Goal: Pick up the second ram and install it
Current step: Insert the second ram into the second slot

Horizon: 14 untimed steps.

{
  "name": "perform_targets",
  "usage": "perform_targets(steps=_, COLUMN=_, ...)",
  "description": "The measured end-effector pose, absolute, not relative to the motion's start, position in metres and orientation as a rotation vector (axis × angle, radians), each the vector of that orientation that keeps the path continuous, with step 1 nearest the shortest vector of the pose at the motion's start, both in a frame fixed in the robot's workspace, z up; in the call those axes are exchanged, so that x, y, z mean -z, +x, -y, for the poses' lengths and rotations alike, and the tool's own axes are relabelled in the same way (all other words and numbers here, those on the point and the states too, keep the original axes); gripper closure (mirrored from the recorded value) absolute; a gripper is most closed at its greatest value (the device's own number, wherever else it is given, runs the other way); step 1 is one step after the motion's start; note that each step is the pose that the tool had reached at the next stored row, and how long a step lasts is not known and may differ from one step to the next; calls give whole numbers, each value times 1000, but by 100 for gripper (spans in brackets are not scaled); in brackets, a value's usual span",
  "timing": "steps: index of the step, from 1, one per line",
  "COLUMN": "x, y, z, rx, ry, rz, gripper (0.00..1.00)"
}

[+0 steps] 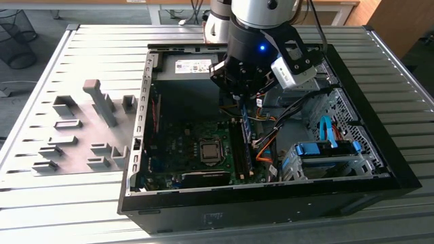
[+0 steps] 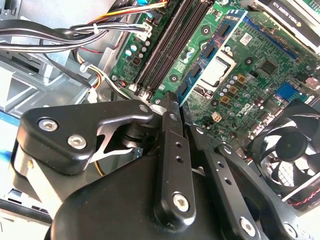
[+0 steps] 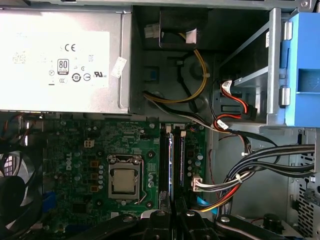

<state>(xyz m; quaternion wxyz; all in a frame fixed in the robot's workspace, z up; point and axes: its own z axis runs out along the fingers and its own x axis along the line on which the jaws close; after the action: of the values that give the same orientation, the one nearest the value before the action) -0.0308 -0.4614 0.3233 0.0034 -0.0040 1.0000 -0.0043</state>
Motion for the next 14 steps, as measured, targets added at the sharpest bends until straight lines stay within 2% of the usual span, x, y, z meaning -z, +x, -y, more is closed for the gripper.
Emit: perform_targets(steps=14, x=-317, y=-26, z=461, rx=13, ry=-24, rz=-3135, gripper=86)
